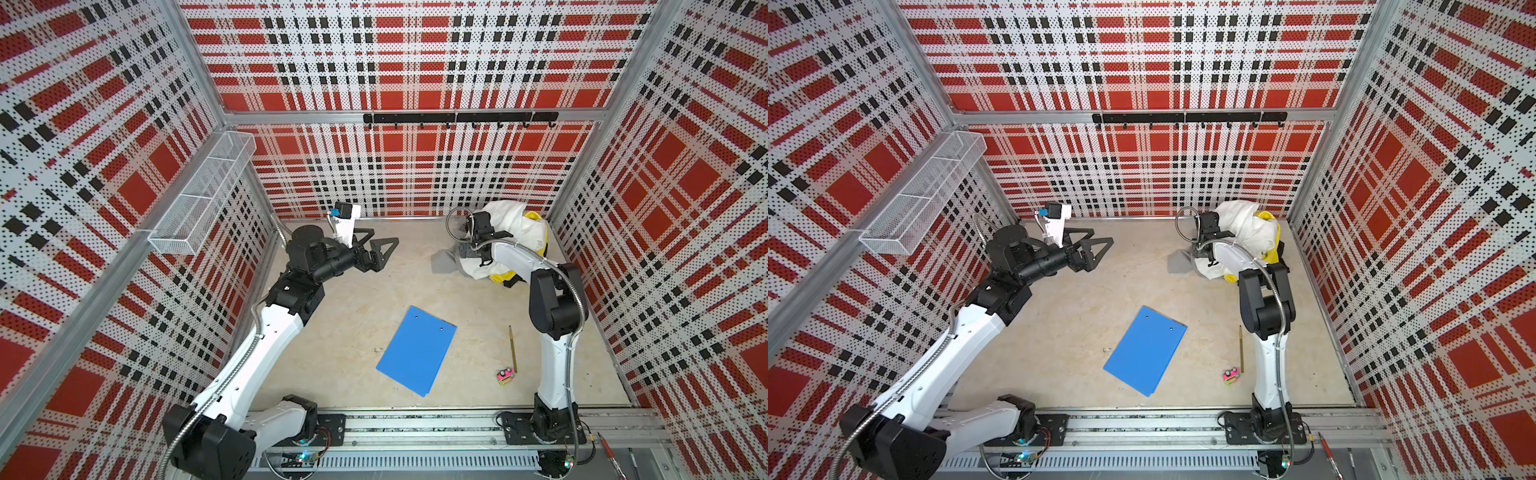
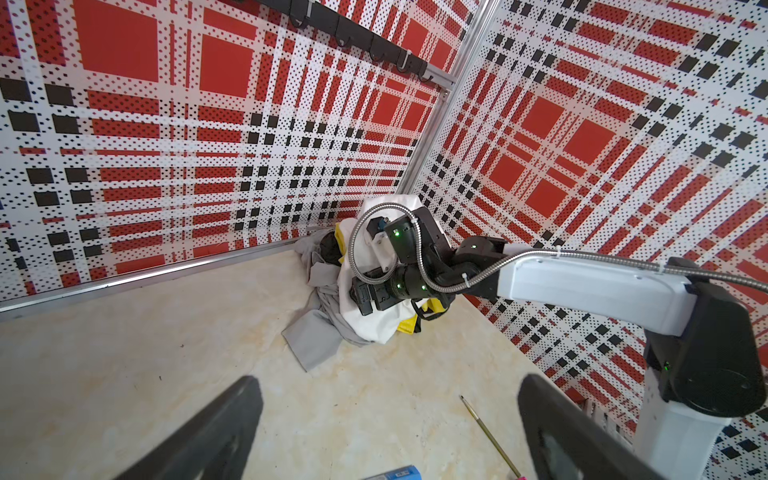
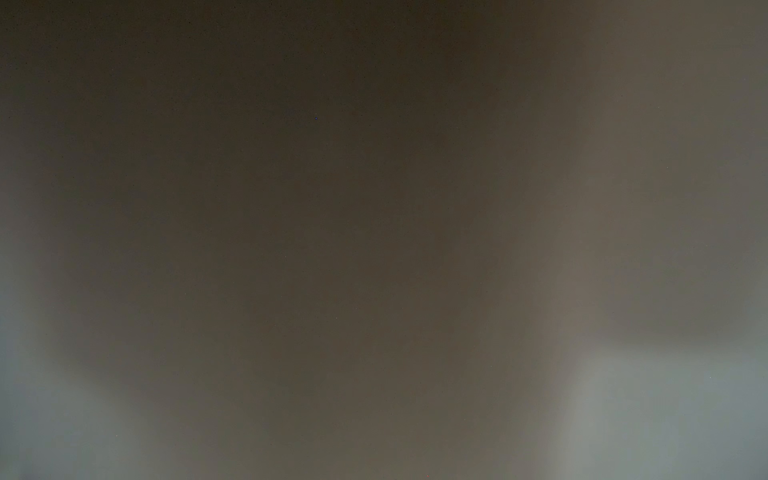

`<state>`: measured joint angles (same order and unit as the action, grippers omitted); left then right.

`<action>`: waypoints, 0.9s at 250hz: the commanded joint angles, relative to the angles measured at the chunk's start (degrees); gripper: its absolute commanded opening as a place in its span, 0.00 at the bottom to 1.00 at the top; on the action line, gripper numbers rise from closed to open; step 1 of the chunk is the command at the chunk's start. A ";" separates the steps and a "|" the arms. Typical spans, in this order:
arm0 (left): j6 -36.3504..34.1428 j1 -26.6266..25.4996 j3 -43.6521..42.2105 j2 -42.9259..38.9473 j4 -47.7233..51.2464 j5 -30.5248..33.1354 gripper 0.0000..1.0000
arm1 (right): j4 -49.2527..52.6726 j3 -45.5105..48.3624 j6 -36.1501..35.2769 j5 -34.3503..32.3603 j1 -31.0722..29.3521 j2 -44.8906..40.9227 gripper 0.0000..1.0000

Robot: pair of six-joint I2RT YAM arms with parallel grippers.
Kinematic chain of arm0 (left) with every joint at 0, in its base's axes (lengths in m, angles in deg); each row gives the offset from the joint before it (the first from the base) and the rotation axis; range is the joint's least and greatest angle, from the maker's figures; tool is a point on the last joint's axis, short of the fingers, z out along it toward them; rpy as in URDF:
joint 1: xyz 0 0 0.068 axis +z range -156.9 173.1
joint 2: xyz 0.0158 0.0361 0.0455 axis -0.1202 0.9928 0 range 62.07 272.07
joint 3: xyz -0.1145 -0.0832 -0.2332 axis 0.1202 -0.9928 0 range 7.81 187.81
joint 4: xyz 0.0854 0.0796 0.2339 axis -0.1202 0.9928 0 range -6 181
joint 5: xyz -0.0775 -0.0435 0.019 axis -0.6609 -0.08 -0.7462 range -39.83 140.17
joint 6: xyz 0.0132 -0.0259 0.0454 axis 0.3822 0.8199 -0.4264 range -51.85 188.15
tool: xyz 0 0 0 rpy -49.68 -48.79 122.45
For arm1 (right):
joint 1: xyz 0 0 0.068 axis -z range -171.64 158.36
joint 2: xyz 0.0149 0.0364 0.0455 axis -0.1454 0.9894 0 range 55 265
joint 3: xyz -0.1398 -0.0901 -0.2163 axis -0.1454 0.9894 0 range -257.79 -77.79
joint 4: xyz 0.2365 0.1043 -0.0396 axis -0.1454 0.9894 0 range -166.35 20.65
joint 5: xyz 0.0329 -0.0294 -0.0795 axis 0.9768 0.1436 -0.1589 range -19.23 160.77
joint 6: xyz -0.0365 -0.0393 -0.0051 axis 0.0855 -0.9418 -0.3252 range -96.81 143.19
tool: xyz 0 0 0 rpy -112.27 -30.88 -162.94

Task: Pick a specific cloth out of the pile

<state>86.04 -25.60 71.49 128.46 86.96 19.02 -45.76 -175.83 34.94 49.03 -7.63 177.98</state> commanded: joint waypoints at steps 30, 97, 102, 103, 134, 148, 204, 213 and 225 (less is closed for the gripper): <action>0.57 -0.11 -0.66 -0.21 -2.02 -0.67 0.99 | 7.94 -8.04 -1.03 2.30 -0.11 10.96 1.00; 0.50 -0.11 -0.73 0.04 -2.01 -0.75 0.99 | 9.91 -9.99 -0.81 3.38 -0.44 15.22 0.38; 0.48 -0.10 -0.74 0.01 -2.02 -0.75 0.99 | 9.65 -9.41 -0.87 3.96 -0.49 14.88 0.34; 0.48 -0.06 -0.75 0.03 -2.05 -0.75 0.99 | 9.57 -9.34 -0.90 4.02 -0.51 14.81 0.33; 0.55 -0.02 -0.74 -0.03 -2.02 -0.83 0.99 | 6.47 -4.33 -1.03 7.64 -0.59 10.42 0.12; 0.49 -0.02 -0.75 -0.12 -2.02 -0.76 0.99 | 3.70 -0.79 -1.05 9.45 -0.58 6.71 0.09; 0.64 -0.11 -0.75 0.05 -2.13 -0.93 0.99 | 0.80 2.35 -1.13 13.20 1.49 -6.59 0.06; 0.61 -0.11 -0.83 -0.03 -2.10 -0.87 0.99 | 0.69 2.20 -1.04 15.37 2.58 -8.24 0.06; 0.52 -0.11 -0.84 -0.17 -2.13 -0.77 0.99 | 0.61 1.97 -1.03 18.50 4.15 -10.39 0.06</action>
<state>86.17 -25.60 71.38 128.46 86.92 18.88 -43.95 -173.12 33.89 59.02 -6.60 175.29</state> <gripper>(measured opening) 0.992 0.170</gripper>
